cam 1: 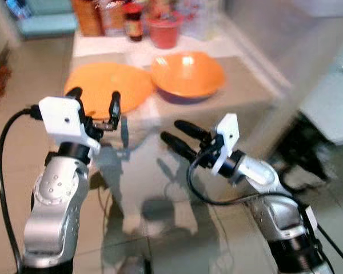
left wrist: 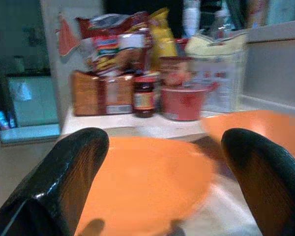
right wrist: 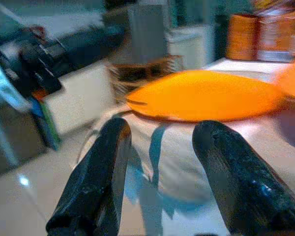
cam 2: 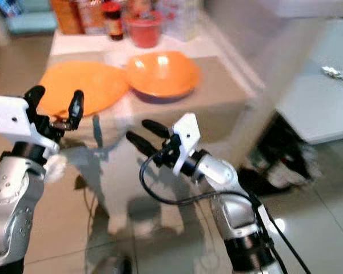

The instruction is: Setting the table

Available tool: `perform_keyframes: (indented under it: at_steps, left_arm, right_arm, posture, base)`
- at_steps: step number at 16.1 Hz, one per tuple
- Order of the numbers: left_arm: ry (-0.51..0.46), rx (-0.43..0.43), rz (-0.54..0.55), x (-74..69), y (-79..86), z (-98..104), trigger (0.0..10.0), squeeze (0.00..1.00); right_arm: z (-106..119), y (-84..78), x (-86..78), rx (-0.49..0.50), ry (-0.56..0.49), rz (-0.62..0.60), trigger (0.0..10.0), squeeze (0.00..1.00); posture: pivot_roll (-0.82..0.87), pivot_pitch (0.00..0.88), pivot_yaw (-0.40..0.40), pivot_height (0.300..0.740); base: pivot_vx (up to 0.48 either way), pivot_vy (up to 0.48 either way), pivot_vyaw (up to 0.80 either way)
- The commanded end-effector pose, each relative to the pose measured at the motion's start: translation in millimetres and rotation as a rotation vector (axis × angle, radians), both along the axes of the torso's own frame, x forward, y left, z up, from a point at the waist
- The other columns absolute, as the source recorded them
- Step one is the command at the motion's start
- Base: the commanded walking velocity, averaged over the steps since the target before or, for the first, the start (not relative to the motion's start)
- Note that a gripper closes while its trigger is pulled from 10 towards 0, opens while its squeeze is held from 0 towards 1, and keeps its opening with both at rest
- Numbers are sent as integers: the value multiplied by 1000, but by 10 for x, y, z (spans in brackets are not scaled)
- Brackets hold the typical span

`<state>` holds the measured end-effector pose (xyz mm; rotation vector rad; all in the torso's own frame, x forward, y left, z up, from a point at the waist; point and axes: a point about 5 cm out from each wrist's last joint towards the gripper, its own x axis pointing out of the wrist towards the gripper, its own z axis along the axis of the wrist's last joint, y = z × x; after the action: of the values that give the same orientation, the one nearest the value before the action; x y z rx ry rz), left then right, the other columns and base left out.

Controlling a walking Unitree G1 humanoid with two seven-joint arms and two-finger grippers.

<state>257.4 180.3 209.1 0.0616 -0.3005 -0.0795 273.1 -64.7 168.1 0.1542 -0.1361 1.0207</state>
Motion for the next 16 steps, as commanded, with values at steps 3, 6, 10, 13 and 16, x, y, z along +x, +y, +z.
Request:
perform_keyframes:
  at_steps: [3,6,10,13,16]
  left_arm:
    - [19,29,-65,-45,-78,-22,10000,0]
    - [78,70,-60,-202,-26,-174,10000,0]
    - [128,-12,-20,-466,-6,-315,10000,0]
    - [149,-15,-27,-512,-81,-389,10000,0]
    - [155,-25,-35,-488,-109,-405,10000,0]
  right_arm:
    - [34,15,-133,47,10,78,10000,0]
    - [-15,-70,-185,35,35,43,10000,0]
    - [-78,-204,-317,63,88,-5,10000,0]
    - [-292,-258,-406,22,153,-73,10000,0]
    - [-304,-244,-426,21,162,-88,10000,0]
  posture:
    - [-22,106,-11,740]
    - [-36,137,-3,740]
    - [-30,150,-10,740]
    - [-27,148,-18,740]
    - [-37,147,-13,740]
  base:
    - [0,0,0]
    - [0,0,0]
    - [0,0,0]
    - [0,0,0]
    - [0,0,0]
